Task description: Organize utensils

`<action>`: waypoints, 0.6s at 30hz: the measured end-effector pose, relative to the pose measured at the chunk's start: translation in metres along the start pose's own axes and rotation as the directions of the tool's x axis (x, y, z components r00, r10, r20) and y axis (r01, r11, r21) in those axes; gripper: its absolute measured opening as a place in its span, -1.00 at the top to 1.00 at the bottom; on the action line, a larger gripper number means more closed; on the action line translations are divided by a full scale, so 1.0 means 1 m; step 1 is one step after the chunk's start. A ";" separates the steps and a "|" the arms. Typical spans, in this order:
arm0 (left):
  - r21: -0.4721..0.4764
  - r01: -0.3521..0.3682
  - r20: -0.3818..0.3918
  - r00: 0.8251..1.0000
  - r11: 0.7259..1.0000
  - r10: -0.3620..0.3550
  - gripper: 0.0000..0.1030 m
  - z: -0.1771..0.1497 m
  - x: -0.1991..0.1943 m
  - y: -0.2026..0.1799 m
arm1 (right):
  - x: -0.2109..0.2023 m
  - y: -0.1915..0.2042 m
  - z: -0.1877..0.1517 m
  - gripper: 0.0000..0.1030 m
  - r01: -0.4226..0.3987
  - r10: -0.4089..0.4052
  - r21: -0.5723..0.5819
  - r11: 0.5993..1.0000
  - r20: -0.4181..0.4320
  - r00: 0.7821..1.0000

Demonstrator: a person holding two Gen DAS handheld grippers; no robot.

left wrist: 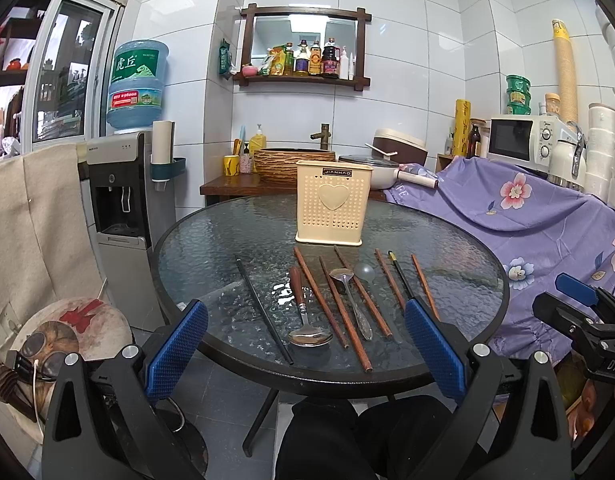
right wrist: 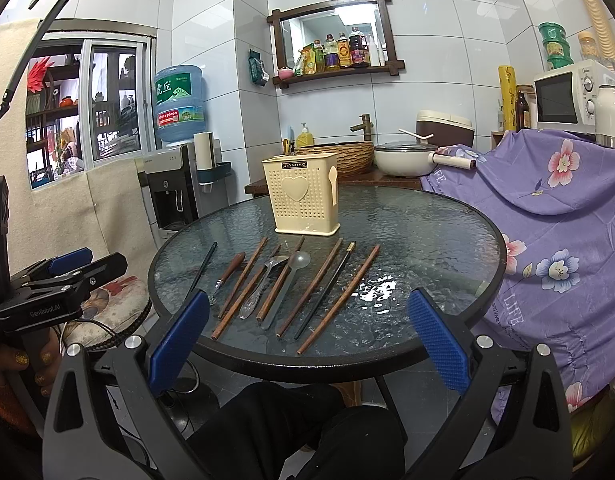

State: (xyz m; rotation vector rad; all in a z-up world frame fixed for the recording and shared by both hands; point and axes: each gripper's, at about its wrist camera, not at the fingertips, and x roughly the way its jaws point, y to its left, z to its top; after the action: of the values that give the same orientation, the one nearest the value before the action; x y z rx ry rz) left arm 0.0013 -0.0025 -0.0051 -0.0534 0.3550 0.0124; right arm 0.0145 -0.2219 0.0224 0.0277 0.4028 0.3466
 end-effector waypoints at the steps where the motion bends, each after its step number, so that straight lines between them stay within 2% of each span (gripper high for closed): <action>1: 0.000 0.000 0.000 1.000 1.000 0.000 -0.88 -0.001 0.000 0.000 | 0.000 0.000 0.000 -0.91 0.000 0.000 0.000 1.000 0.000 1.000; 18: -0.002 0.000 -0.006 1.000 1.000 0.000 -0.88 -0.003 0.002 0.000 | 0.001 0.000 0.000 -0.91 -0.001 0.001 0.001 1.000 -0.003 1.000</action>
State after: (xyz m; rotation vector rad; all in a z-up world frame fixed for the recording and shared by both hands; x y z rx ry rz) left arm 0.0025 -0.0029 -0.0085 -0.0554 0.3607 0.0128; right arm 0.0151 -0.2214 0.0218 0.0286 0.4057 0.3473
